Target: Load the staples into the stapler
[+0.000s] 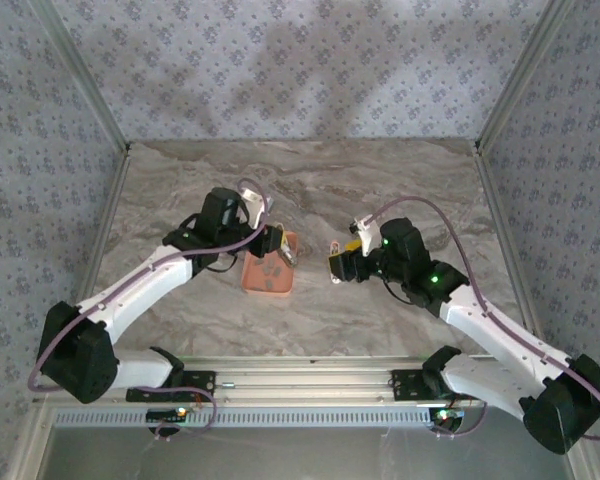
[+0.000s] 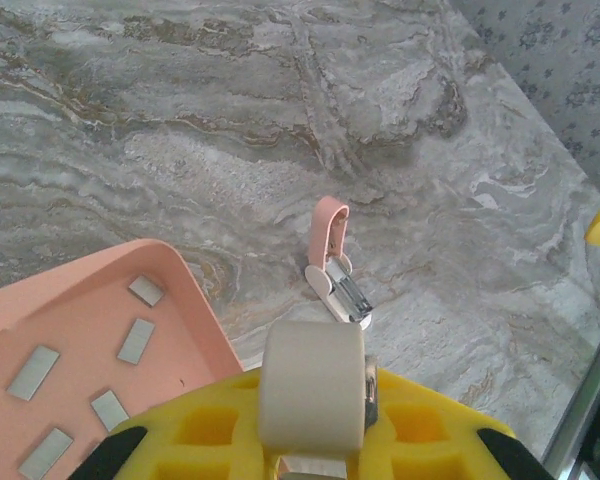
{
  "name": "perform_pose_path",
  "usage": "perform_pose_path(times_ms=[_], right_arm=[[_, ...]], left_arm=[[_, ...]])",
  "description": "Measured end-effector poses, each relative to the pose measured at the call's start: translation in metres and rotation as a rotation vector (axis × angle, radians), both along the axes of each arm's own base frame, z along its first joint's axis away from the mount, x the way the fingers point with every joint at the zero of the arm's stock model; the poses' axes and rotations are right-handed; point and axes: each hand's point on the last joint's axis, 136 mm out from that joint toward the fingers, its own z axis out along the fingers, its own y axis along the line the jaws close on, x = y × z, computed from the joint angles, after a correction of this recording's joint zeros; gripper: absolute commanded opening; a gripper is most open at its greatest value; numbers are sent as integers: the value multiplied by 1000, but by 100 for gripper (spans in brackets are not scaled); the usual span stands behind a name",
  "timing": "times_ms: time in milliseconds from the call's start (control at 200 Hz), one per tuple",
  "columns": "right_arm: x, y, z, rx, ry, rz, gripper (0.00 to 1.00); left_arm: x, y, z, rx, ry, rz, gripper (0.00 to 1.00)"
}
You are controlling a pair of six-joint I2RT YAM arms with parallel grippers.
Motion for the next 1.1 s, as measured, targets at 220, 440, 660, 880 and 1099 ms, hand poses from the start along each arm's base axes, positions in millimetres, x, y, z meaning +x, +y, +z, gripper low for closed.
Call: perform_pose_path(times_ms=[220, 440, 660, 880, 1099], right_arm=[[-1, 9, 11, 10, -55, 38, 60], [4, 19, 15, 26, -91, 58, 61], [7, 31, 6, 13, -95, 95, 62], [12, 40, 7, 31, -113, 120, 63], [13, 48, 1, 53, -88, 151, 63]], left_arm=[[-4, 0, -3, 14, 20, -6, 8], [-2, -1, -7, 28, 33, -10, 8], [2, -4, -12, 37, 51, -9, 7], [4, -6, -10, 30, 58, -2, 7], [8, -9, -10, 32, 96, 9, 7]])
